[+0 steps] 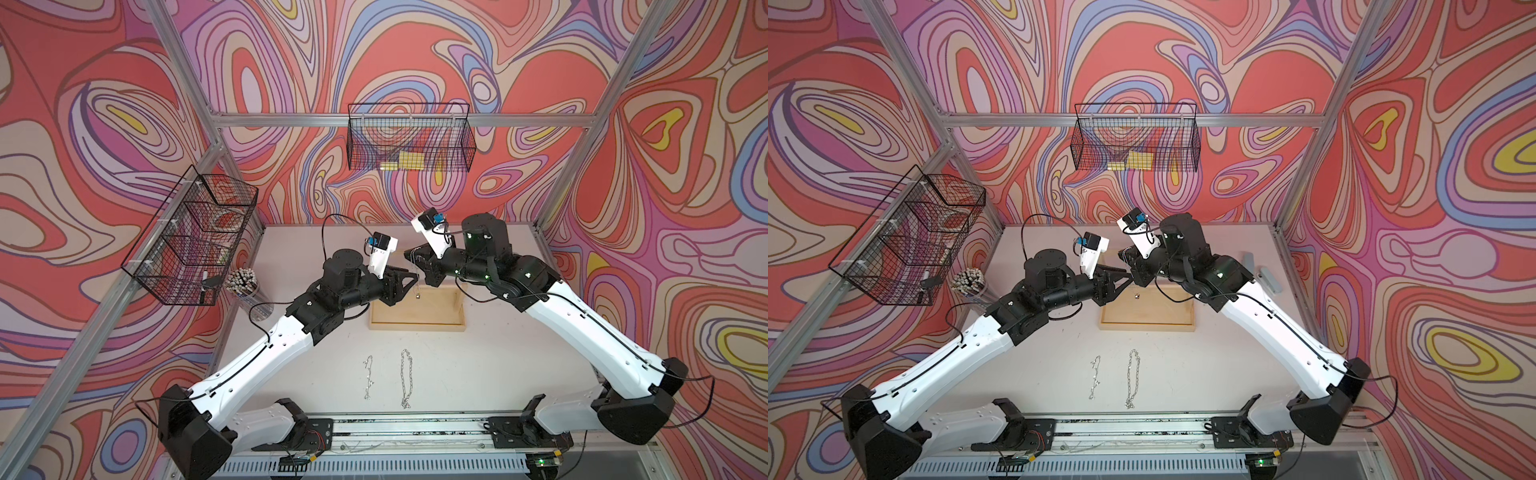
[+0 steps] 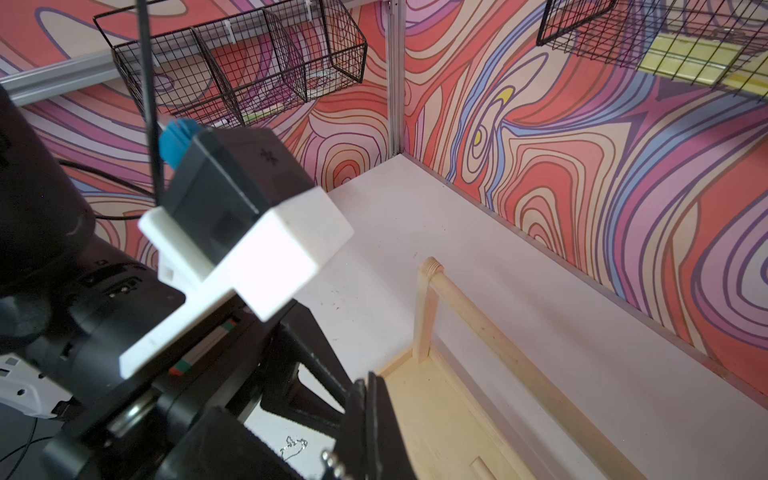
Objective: Hang the necklace on the jewelry display stand
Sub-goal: Adjust the necklace.
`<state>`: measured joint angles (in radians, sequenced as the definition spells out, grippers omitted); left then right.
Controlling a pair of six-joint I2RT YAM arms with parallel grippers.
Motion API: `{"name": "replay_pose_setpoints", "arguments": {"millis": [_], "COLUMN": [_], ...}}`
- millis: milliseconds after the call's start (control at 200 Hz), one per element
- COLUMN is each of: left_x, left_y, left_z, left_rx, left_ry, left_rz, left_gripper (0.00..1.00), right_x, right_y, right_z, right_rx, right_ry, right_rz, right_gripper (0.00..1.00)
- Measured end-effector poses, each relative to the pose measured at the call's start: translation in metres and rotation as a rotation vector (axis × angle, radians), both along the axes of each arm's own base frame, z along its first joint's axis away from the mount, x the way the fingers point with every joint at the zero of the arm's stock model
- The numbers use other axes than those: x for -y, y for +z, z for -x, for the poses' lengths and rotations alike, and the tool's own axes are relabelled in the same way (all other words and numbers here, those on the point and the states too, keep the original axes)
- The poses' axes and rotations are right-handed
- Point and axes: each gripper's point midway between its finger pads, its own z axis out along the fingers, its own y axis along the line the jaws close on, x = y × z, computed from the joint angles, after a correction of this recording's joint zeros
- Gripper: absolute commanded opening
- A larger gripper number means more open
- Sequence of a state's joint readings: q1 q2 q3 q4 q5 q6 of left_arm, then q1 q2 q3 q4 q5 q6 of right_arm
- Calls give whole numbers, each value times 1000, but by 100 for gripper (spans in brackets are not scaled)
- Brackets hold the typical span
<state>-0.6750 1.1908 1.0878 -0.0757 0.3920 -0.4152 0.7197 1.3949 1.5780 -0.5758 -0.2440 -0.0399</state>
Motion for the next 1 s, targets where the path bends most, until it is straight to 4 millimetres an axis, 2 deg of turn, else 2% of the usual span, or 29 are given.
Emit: {"name": "replay_pose_setpoints", "arguments": {"millis": [275,386,516,581,656,781,876,1001], "left_x": [-2,0,3,5,7,10,11,10], "left_y": [1,6,14,19,22,22,21,19], "left_z": [-2,-5,-10,-13,-15,-18,-17,-16], "left_rx": [13,27,48,60,68,72,72,69], "left_ry": [13,13,15,14,12,3,-4,-9], "left_rz": [-10,-13,-16,-17,-20,-25,-29,-36], "left_gripper": [45,46,53,53,45,18,0,0], "right_x": [-1,-1,-1,-1,0,0,-1,0], "right_y": [2,3,6,7,9,11,8,4], "right_z": [1,2,4,5,6,6,6,5], "right_rx": [3,3,6,7,10,17,13,9], "right_ry": [10,14,19,22,23,22,22,15], "right_rz": [-9,-12,-18,-20,-26,-33,-29,-22], "right_gripper": [0,0,0,0,0,0,0,0]}}
